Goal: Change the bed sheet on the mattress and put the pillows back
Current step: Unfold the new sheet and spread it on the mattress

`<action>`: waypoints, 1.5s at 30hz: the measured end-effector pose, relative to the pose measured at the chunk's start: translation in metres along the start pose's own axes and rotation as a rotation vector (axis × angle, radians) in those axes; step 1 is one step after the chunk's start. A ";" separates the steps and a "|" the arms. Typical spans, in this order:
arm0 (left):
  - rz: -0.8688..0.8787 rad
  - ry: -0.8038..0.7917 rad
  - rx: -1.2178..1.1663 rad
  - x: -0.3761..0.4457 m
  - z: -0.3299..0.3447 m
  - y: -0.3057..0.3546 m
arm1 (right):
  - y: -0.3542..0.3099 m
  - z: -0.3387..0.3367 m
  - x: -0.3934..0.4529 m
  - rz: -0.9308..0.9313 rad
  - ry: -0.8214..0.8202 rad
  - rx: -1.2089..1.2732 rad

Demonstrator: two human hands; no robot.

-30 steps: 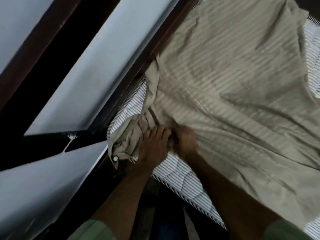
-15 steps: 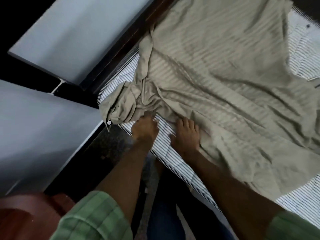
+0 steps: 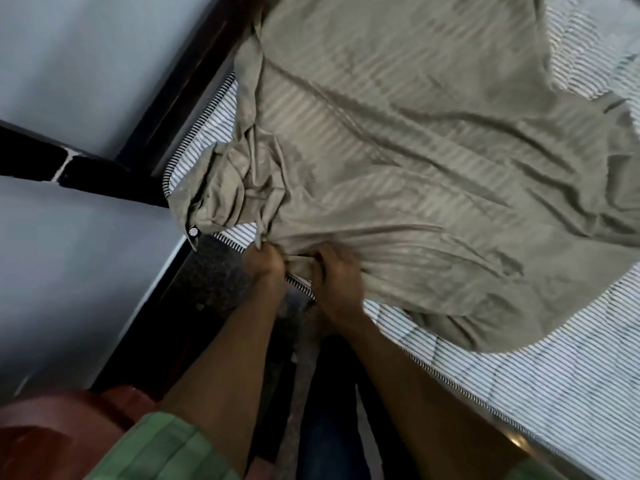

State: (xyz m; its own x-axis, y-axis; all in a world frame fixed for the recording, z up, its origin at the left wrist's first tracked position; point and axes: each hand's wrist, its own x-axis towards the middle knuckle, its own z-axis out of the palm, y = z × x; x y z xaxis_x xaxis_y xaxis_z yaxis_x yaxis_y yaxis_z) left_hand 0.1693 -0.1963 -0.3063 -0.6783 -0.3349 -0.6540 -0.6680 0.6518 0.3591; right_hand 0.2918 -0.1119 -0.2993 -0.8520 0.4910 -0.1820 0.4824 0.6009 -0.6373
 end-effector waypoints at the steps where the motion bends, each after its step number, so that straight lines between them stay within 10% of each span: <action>1: 0.020 0.025 -0.013 -0.005 0.001 0.000 | 0.006 -0.006 -0.008 0.039 0.096 -0.045; 8: 0.405 0.433 0.353 -0.084 0.047 -0.011 | 0.072 -0.064 -0.039 0.274 0.413 -0.188; 13: 1.243 -0.074 0.442 -0.171 0.099 -0.023 | 0.116 -0.102 -0.042 0.462 0.655 -0.150; 20: 1.581 -0.426 0.484 -0.249 0.188 -0.010 | 0.245 -0.174 -0.075 1.251 0.990 0.360; 28: 1.454 -0.420 0.757 -0.314 0.259 -0.003 | 0.304 -0.257 -0.084 1.216 0.682 1.179; 34: 1.311 -0.105 0.682 -0.320 0.277 0.017 | 0.274 -0.309 -0.040 0.759 0.273 1.654; 37: 0.926 -0.058 0.246 -0.315 0.263 0.050 | 0.276 -0.321 -0.029 0.680 0.143 1.675; 41: 0.557 -0.159 -0.370 -0.266 0.250 0.093 | 0.289 -0.286 -0.024 0.887 0.401 1.102; 45: 0.440 -0.211 -0.405 -0.247 0.220 0.123 | 0.257 -0.231 -0.003 0.899 0.224 1.167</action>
State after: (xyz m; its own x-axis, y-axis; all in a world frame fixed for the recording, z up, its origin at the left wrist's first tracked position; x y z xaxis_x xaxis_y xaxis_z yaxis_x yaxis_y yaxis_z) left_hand 0.3217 0.1168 -0.2472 -0.8686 0.0738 -0.4901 -0.4312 0.3750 0.8206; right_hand 0.4656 0.1868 -0.2896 -0.2645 0.5632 -0.7828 0.2933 -0.7263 -0.6216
